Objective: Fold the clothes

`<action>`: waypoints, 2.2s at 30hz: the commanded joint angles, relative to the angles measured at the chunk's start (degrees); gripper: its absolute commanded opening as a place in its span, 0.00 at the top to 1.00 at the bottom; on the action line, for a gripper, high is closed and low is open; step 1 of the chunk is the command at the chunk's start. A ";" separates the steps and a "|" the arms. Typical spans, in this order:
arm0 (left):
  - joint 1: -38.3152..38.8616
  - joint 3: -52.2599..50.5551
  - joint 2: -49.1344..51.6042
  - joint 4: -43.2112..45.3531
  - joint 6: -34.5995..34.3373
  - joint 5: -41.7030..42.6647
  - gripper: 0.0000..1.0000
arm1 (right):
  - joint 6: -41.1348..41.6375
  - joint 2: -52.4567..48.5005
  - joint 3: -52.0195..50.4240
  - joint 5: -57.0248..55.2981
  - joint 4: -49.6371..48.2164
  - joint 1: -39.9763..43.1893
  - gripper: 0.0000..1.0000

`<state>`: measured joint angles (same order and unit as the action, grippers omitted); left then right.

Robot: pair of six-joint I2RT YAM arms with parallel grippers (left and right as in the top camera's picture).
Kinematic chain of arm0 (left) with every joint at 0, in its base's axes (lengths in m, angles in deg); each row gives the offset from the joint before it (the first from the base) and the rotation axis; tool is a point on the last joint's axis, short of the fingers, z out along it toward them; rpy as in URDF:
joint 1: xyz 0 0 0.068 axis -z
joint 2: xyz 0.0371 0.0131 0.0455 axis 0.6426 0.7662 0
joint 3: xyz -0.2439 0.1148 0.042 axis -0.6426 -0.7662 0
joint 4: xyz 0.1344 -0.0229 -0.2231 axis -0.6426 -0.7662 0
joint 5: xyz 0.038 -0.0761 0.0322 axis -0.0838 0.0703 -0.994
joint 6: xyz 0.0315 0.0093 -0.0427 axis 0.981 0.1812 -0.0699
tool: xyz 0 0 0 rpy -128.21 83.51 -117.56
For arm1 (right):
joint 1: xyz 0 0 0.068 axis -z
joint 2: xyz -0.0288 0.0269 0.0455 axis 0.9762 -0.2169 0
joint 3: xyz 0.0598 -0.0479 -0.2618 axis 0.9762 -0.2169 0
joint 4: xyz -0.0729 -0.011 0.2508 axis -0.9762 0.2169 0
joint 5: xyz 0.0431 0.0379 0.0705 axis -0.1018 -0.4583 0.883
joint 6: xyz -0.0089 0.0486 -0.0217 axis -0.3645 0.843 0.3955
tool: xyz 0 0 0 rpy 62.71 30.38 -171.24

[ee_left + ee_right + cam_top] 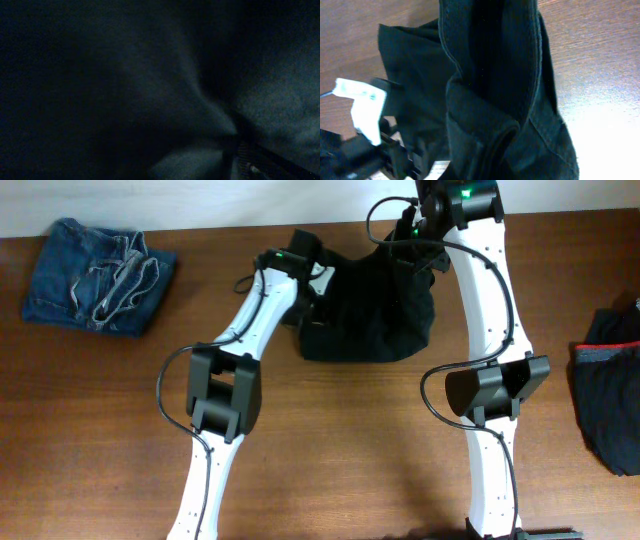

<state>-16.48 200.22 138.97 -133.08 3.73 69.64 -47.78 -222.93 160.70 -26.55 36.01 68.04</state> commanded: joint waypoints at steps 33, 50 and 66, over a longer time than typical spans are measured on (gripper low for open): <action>3.78 -2.64 -10.38 -5.01 -0.20 -6.97 0.01 | -0.72 0.28 1.44 3.91 -4.22 -5.60 0.89; -6.12 -2.64 -19.26 -9.73 -2.14 -12.15 0.01 | -0.04 0.24 1.42 5.18 -5.11 -6.19 0.87; -16.33 -2.67 -20.33 -15.15 -2.05 -12.13 0.01 | -0.11 -1.64 -14.32 3.41 -15.34 -12.74 0.54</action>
<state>-32.68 197.71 120.67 -148.10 2.14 57.70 -48.31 -223.41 151.70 -23.45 22.44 56.50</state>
